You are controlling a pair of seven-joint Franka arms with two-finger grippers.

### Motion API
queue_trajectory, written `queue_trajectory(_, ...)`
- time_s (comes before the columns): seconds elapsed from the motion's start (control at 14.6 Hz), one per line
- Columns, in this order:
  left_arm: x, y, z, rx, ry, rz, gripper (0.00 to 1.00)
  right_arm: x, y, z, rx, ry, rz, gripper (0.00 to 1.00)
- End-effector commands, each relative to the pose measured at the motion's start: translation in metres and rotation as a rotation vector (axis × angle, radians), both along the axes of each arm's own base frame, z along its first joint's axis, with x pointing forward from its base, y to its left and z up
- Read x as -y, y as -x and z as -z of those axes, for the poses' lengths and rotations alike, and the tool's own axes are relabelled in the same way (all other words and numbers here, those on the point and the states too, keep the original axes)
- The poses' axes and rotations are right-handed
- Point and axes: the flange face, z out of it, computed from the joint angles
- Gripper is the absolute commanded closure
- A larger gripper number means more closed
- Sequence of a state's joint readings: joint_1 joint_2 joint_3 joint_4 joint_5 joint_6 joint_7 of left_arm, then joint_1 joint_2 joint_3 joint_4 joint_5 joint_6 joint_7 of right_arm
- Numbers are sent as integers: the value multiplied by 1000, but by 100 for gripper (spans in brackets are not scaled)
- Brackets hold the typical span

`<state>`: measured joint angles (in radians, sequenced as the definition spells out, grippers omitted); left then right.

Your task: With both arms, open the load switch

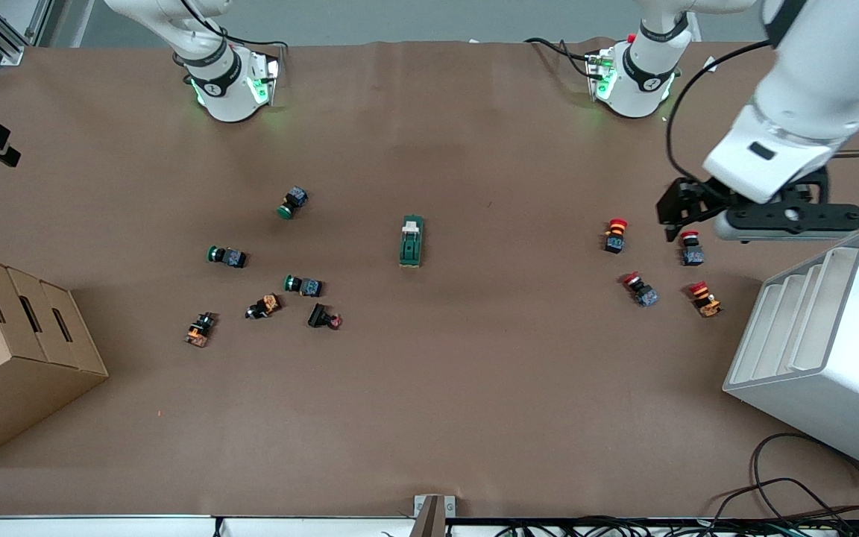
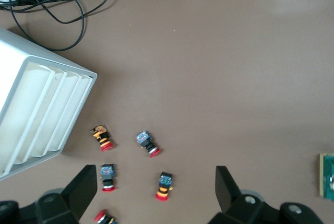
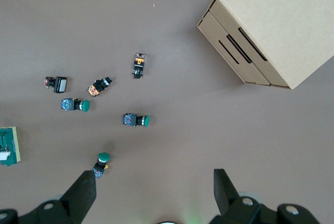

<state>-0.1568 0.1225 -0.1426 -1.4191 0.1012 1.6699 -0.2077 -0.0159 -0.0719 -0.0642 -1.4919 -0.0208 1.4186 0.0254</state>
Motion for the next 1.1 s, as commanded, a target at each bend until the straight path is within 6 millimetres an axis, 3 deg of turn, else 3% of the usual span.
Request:
queue_trajectory(0.0,-25,13,-12,-28,41,6,0,1,9,0,10,-13,15,0)
queue_trajectory(0.34,-75,27,-15,-73,44,-15,0,1,14,2,3,-14,17,0)
queue_trajectory(0.75,-89,39,-13,-84,75,-46,0,-1,18,1,-2,-18,13,0)
queue_trajectory(1.03,-86,42,-7,-91,72,-48,0,-3,17,3,5,-45,9,0)
